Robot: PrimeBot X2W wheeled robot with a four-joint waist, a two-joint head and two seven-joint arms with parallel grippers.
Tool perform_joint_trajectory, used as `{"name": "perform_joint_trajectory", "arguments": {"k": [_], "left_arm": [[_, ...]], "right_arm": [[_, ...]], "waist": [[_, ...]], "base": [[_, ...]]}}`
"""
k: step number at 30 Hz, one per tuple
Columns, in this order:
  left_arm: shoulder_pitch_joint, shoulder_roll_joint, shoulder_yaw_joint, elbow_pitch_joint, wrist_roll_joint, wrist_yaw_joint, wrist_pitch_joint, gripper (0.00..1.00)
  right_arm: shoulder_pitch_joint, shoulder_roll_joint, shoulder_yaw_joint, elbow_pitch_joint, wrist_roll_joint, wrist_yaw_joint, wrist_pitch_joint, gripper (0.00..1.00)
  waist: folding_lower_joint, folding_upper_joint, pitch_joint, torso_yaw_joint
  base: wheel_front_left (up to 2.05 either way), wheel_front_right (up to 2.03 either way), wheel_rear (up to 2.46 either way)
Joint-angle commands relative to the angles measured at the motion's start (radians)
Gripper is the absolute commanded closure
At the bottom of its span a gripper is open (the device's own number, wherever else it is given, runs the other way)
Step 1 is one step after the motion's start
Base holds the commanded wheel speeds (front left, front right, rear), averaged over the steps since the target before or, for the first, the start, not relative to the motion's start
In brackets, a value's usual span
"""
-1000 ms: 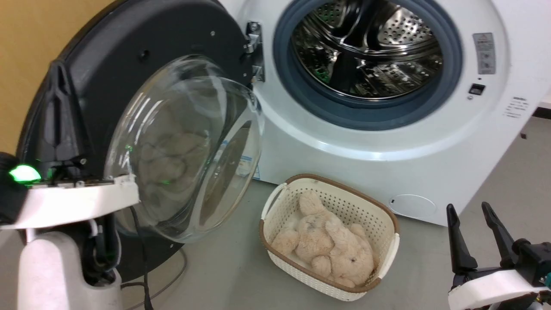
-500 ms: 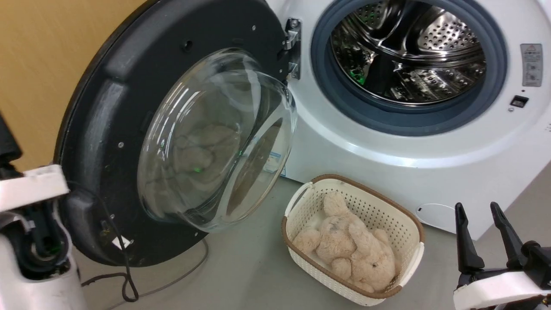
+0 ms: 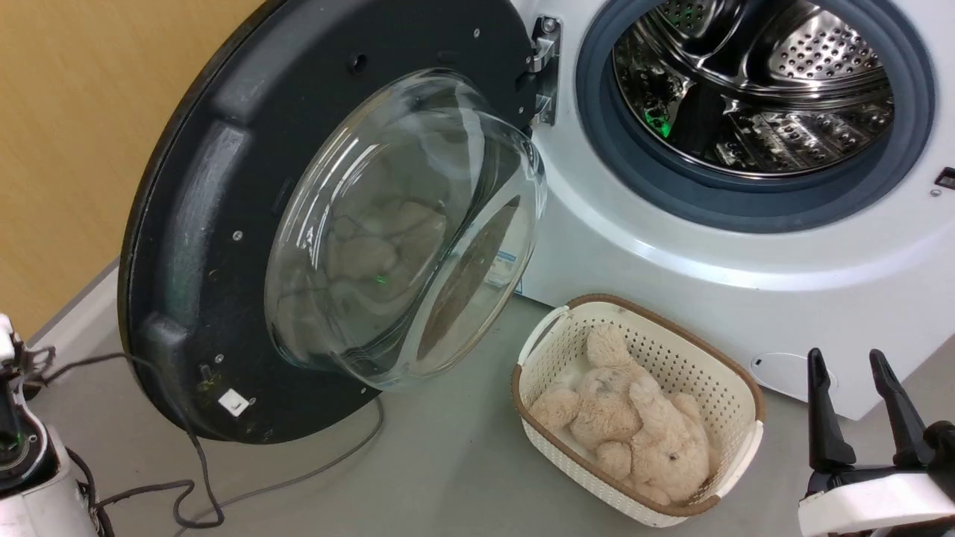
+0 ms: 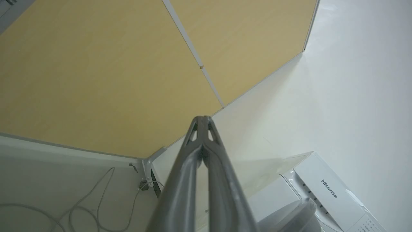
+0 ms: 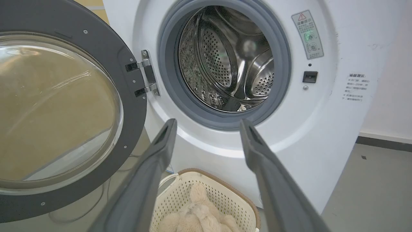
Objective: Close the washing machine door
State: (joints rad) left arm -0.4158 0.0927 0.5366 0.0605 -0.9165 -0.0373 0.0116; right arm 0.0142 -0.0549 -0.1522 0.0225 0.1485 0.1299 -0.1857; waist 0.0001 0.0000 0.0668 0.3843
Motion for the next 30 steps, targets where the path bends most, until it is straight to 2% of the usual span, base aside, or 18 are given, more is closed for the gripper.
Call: {"name": "perform_joint_trajectory", "arguments": {"k": [1,9,18,22,30], "left_arm": [[-0.025,0.011,0.02,0.027,-0.05,0.0,0.028,1.0],[-0.03,0.025,0.061,0.202,-0.221,-0.022,0.163,1.0],[0.001,0.018,0.016,0.332,-0.324,-0.074,0.319,1.0],[0.025,0.006,-0.009,0.33,-0.373,-0.081,0.368,1.0],[0.116,-0.019,-0.09,0.23,-0.504,-0.091,0.485,1.0]], "right_arm": [[-0.009,0.003,-0.007,0.002,0.009,0.001,-0.01,0.0],[-0.015,0.004,-0.017,0.006,0.016,0.001,-0.027,0.0],[-0.022,0.004,-0.034,0.004,0.024,0.001,-0.046,0.0],[-0.022,0.004,-0.038,0.007,0.031,0.001,-0.054,0.0],[-0.027,0.005,-0.053,0.009,0.044,0.001,-0.071,0.0]], "waist": [[-0.0001,0.0,0.003,0.006],[-0.0001,0.0,0.012,0.029],[-0.0001,0.0,0.027,0.053],[-0.0001,0.0,0.03,0.062],[-0.0001,0.0,0.033,0.087]], "base": [[0.0,0.0,0.0],[0.0,0.0,0.0],[0.0,0.0,0.0],[0.0,0.0,0.0],[0.0,0.0,0.0]]}}
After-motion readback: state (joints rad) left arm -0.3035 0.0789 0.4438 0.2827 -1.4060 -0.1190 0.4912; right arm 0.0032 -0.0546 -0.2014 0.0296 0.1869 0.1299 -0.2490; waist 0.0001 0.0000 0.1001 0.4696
